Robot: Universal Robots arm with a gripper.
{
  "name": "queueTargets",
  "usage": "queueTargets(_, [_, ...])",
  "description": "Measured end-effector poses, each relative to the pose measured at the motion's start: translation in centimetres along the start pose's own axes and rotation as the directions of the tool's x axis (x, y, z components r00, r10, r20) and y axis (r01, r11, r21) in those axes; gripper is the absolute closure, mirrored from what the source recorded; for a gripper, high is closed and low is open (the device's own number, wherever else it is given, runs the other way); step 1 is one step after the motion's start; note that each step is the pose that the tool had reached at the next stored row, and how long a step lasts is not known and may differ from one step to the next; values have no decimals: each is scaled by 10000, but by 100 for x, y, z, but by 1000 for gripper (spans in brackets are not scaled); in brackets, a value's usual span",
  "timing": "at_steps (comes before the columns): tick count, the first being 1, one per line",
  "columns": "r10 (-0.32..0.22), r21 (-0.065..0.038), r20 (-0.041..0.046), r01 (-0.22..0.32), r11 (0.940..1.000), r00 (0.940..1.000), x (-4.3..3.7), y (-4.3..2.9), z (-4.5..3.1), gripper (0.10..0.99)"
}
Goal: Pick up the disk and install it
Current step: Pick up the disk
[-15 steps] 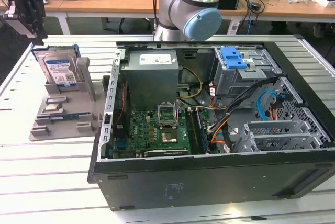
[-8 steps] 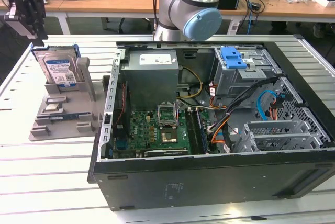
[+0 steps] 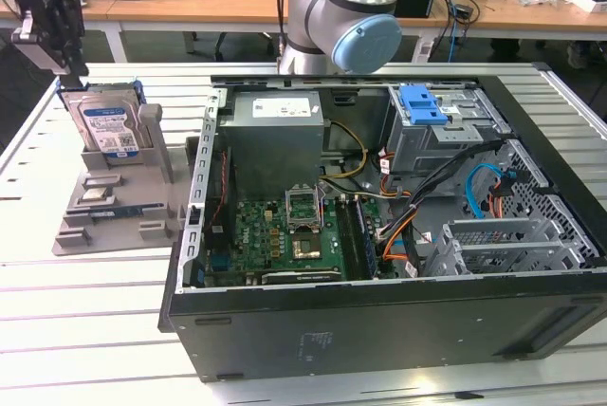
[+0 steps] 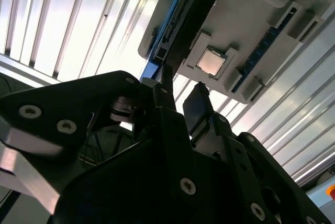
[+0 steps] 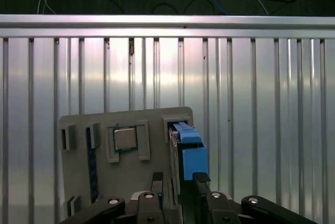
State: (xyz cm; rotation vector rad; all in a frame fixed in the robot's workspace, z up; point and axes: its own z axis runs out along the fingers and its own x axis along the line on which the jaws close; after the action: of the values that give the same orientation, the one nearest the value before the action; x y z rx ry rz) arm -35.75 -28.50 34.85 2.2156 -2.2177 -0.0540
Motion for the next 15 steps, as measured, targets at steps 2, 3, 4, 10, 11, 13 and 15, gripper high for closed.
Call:
queueTargets(2, [-84,-2,-3,84,10000,10000,-55,1,8,725])
queueTargets(3, [-142,-3,-4,142,9999,9999,-71,2,13,725])
queueTargets(4, [-263,-3,-7,263,9997,9997,-86,5,23,725])
queueTargets(10, [-477,-8,-13,477,9989,9989,-112,50,84,725])
queueTargets(11, [-477,-9,-14,477,9989,9989,-117,56,95,725])
queueTargets(13, [-477,-8,-13,477,9989,9989,-124,61,116,725])
queueTargets(15, [-477,-9,-17,477,9989,9989,-130,62,143,725])
